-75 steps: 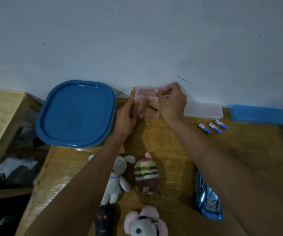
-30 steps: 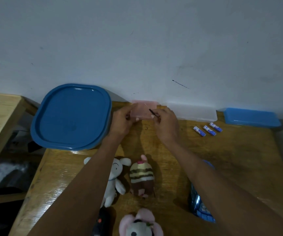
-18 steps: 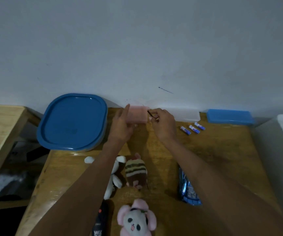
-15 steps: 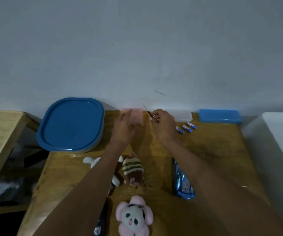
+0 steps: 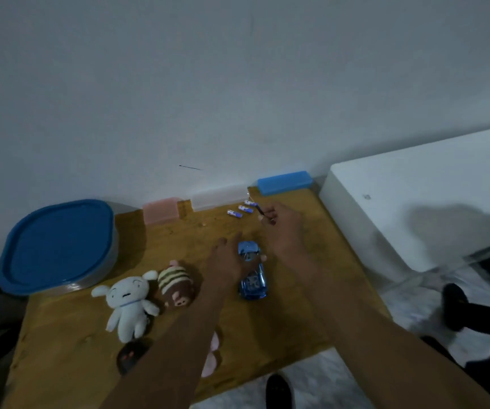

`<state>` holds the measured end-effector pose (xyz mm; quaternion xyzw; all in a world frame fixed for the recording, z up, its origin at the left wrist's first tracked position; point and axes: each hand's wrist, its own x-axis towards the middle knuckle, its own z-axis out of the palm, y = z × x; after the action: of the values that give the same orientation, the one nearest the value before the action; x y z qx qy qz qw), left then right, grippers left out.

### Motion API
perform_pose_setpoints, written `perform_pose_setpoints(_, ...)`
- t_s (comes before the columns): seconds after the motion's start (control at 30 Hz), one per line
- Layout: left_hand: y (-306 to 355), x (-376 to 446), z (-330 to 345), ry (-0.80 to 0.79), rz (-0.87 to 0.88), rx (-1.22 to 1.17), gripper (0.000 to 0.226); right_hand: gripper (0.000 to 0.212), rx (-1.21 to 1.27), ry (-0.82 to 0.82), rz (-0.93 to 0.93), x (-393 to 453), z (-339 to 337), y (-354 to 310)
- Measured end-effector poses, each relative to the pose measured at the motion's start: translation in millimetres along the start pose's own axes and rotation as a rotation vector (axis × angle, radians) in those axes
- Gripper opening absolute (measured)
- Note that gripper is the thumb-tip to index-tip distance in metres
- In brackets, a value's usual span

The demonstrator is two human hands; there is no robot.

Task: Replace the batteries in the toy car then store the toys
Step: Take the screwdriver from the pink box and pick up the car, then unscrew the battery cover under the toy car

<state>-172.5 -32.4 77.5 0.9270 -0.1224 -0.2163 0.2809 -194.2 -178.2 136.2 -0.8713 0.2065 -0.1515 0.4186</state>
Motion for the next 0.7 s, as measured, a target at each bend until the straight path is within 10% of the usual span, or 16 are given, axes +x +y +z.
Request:
perform_pose_setpoints(0.37,36.5,-6.1,55.9,-0.072,-0.198,0.277,0.124,0.008,0.051,-0.005,0.072,-18.5,-24.8,47.3)
perform_pose_setpoints(0.7,49.4,-15.2,33.9,0.102,-0.192,-0.140,0.094,0.011,0.030,-0.024,0.047,-9.0,-47.6,31.2)
